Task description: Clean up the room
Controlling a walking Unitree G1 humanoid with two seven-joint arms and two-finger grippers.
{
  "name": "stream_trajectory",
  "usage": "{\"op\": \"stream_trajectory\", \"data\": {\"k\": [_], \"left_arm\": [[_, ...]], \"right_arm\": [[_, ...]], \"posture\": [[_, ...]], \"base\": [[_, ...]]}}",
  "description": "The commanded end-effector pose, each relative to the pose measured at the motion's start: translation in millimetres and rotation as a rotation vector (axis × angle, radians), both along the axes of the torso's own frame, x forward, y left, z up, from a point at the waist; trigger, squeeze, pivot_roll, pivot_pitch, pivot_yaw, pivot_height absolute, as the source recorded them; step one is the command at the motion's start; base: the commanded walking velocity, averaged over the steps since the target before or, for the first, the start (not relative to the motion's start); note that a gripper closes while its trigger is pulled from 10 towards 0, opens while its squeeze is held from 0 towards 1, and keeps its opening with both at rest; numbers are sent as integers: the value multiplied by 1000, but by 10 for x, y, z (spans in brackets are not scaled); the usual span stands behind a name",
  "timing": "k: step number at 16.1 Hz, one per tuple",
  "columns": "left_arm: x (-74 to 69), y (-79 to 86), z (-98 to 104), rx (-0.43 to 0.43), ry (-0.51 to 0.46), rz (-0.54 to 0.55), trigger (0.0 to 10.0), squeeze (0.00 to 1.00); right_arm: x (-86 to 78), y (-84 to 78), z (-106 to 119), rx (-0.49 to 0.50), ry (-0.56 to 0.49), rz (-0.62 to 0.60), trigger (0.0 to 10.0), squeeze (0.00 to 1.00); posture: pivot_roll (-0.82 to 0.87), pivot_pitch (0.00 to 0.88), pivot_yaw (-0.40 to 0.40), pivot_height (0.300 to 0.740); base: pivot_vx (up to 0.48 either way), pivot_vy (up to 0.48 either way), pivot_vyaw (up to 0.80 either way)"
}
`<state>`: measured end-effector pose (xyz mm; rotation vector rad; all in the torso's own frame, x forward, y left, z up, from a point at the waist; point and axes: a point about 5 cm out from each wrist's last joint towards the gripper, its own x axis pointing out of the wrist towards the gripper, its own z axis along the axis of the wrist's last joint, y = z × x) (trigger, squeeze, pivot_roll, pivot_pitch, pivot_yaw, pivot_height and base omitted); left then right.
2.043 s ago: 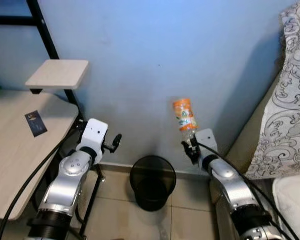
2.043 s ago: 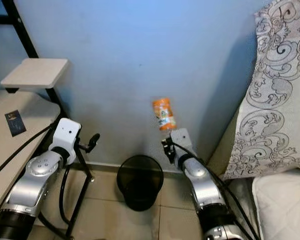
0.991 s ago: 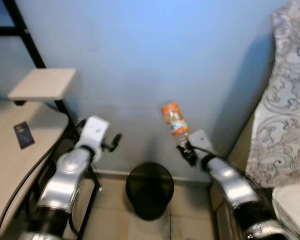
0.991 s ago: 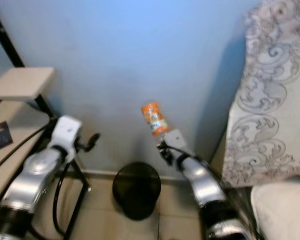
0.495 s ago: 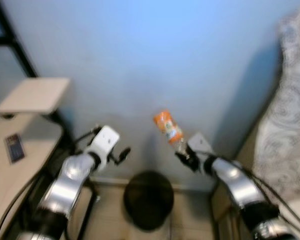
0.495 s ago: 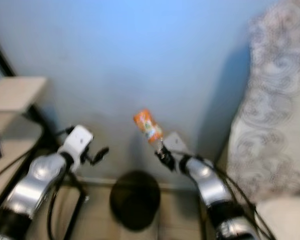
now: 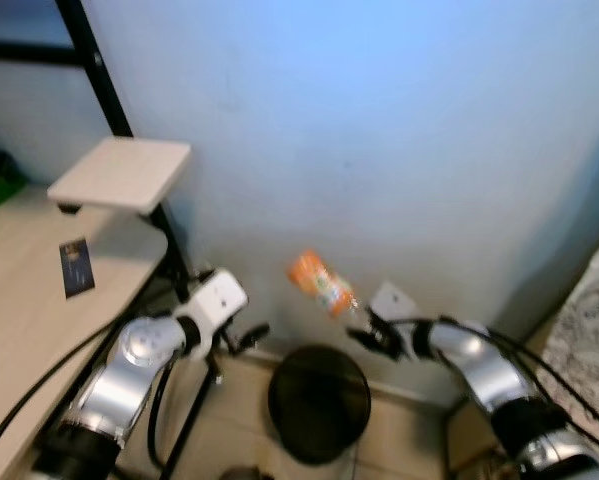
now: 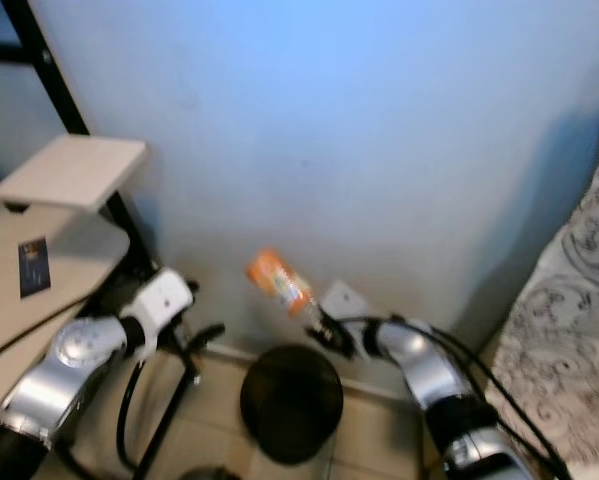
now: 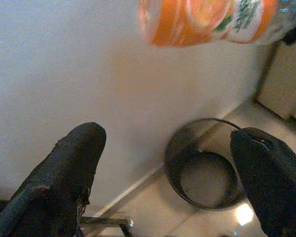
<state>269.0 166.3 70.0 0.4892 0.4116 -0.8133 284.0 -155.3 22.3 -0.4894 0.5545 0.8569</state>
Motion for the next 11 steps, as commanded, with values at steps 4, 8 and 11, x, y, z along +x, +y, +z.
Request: {"op": "stream_trajectory", "data": {"k": [4,8,11], "left_arm": [[-123,88,35,78,46,-163,10000,0],[-133,98,33,93,61,-190,10000,0],[-122,107,26,104,59,-192,10000,0]], "right_arm": [[175,195,-52,-128,-30,-22,10000,0],[220,294,-65,-159,-32,-18,10000,0],[220,346,-89,-140,5,-37,10000,1000]], "posture": [[59,0,22,740],[71,0,13,740],[73,0,11,740]], "base": [[0,0,0],[0,0,0],[0,0,0]]}}
